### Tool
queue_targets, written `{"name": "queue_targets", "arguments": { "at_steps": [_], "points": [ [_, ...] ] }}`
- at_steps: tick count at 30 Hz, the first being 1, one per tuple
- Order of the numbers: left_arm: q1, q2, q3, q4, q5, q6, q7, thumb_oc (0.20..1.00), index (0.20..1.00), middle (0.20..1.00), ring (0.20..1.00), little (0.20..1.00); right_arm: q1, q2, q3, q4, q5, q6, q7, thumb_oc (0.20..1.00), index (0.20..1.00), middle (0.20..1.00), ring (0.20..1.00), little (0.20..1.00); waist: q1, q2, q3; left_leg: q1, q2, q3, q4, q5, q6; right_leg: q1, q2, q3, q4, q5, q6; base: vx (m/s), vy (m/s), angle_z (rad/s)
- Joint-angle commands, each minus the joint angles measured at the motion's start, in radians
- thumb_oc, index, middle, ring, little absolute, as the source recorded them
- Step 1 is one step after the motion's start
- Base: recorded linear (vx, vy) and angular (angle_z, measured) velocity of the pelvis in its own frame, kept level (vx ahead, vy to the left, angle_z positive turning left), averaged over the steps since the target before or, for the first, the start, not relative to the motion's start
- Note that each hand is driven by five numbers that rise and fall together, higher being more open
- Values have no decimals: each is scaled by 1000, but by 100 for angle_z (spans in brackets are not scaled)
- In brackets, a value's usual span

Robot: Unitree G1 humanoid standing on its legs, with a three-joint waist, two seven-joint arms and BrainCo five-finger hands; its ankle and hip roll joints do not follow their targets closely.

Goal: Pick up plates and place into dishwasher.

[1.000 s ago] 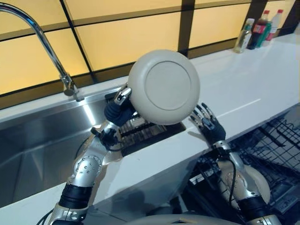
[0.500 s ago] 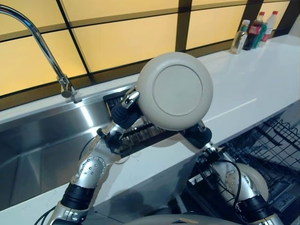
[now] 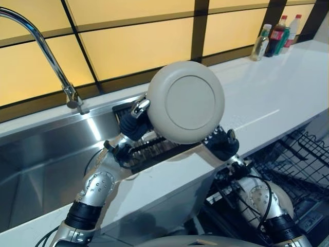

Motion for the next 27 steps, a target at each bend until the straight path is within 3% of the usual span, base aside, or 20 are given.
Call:
{"name": "queue_targets", "arguments": {
  "at_steps": [1, 6, 14, 18, 27],
  "points": [
    [-68, -9, 82, 43, -77, -92, -23, 200, 200, 200, 200, 200, -2, 54, -59, -27, 77, -15, 24, 1000, 1000, 1000, 1000, 1000, -22, -33, -29, -104, -59, -4, 107, -48, 74, 25, -37, -44, 46, -44, 62, 0, 0, 0],
    [-62, -20, 109, 30, -48, -94, 6, 200, 200, 200, 200, 200, 14, 79, -67, -37, 49, 7, 27, 1000, 1000, 1000, 1000, 1000, -29, -29, -26, -103, -58, 1, 106, -45, 73, 24, -37, -39, 46, -41, 62, 0, 0, 0],
    [-61, -32, 71, 48, -20, -82, 21, 200, 200, 200, 200, 200, -10, 39, -19, -80, -8, 66, 61, 1000, 1000, 1000, 1000, 1000, -22, -33, -21, -108, -62, -13, 117, -50, 75, 22, -34, -32, 53, -46, 58, 0, 0, 0],
    [-61, -40, 41, 52, -45, -87, 5, 200, 200, 200, 200, 200, -31, 8, 22, -110, -33, 39, -10, 1000, 1000, 1000, 1000, 1000, -20, -37, -18, -114, -63, -15, 127, -50, 75, 18, -33, -28, 60, -47, 57, 3, 1, -2],
    [-84, -41, 2, 42, -69, -94, 3, 200, 200, 200, 200, 200, -81, 13, 60, -138, -18, 67, -117, 1000, 1000, 1000, 1000, 1000, -16, -38, -20, -109, -65, -14, 122, -49, 77, 22, -35, -31, 55, -43, 59, 3, 0, -1]
  ]
}}
